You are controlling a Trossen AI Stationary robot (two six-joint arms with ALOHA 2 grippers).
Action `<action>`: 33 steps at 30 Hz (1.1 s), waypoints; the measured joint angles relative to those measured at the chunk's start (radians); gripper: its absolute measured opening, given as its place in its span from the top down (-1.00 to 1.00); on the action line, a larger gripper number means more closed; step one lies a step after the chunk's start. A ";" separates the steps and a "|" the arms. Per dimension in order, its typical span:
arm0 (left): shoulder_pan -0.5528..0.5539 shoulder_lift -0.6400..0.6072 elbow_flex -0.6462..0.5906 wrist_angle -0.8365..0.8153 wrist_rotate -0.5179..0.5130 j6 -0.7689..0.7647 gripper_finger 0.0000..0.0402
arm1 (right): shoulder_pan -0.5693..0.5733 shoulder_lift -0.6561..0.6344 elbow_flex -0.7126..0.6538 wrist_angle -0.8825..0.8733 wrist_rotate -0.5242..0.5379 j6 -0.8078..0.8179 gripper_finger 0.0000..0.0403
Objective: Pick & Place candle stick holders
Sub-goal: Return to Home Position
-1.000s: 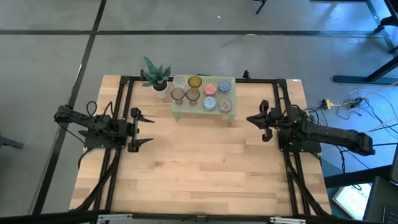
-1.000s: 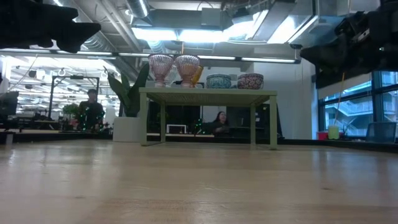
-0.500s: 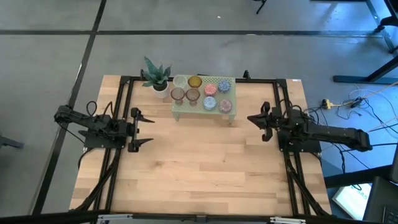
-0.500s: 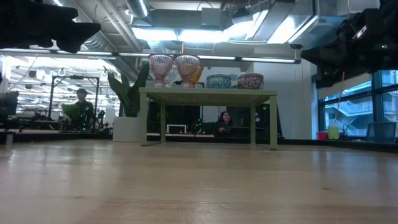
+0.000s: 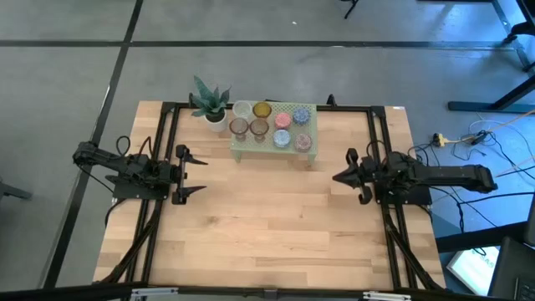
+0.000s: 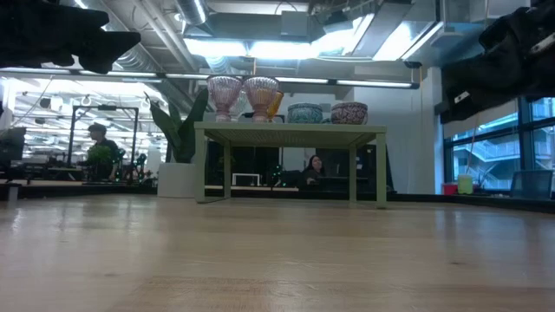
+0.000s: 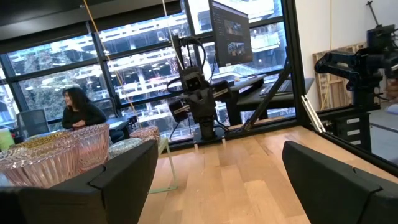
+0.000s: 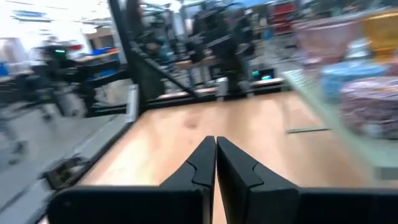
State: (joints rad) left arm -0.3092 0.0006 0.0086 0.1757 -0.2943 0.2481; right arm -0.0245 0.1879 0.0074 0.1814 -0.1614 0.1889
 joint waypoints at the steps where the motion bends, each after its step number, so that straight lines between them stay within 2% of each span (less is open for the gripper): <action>1: 0.000 0.000 0.000 0.000 0.000 0.000 -0.71 | 0.002 0.000 0.000 0.000 -0.026 0.014 0.91; 5: 0.000 0.000 0.000 0.000 0.000 0.000 -0.71 | 0.004 0.000 0.000 0.000 -0.094 0.039 0.91; 12: 0.000 0.000 0.000 0.000 0.000 0.000 -0.71 | 0.008 -0.003 0.000 0.001 -0.094 0.082 0.91; 16: 0.000 0.000 0.000 0.000 0.000 0.000 -0.71 | 0.009 -0.026 0.000 -0.013 -0.099 0.035 0.91; 22: 0.000 0.000 0.000 0.000 0.000 0.000 -0.71 | 0.009 -0.155 0.000 -0.124 -0.102 0.015 0.91; 24: 0.000 0.000 0.000 0.000 -0.001 0.000 -0.71 | 0.009 -0.189 0.000 -0.112 -0.102 0.013 0.91; 33: 0.000 0.000 0.000 0.000 0.000 0.000 -0.71 | 0.009 -0.187 0.000 -0.116 -0.104 0.012 0.91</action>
State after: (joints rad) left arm -0.3092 0.0006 0.0086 0.1757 -0.2947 0.2481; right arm -0.0154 0.0006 0.0071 0.0658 -0.2657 0.2014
